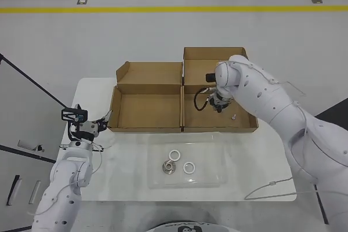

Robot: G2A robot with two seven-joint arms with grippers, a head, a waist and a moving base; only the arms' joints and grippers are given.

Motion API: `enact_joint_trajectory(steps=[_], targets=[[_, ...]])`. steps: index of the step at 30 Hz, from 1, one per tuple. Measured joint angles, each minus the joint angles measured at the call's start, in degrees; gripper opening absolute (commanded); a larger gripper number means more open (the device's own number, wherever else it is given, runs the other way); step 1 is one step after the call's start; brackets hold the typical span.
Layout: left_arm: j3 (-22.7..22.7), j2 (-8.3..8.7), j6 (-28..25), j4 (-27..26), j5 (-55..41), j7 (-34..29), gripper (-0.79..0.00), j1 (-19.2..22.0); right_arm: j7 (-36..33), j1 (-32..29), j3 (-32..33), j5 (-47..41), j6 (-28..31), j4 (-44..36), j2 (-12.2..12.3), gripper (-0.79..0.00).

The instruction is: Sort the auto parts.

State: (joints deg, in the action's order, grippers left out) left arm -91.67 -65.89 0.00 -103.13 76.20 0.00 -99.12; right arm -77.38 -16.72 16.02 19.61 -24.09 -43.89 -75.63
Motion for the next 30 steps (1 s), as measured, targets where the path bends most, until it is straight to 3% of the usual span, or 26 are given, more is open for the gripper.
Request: enact_joint_trajectory(steps=[20, 30], targets=[[0.0, 0.00, 0.0, 0.0, 0.0, 0.0, 0.000, 0.0, 6.8, -2.6, 2.5, 1.7, -2.1, 7.0, -2.2, -0.785], [0.0, 0.00, 0.0, 0.0, 0.0, 0.0, 0.000, 0.0, 6.9, -3.8, 3.6, 2.5, -2.1, 7.9, -2.7, -0.785]])
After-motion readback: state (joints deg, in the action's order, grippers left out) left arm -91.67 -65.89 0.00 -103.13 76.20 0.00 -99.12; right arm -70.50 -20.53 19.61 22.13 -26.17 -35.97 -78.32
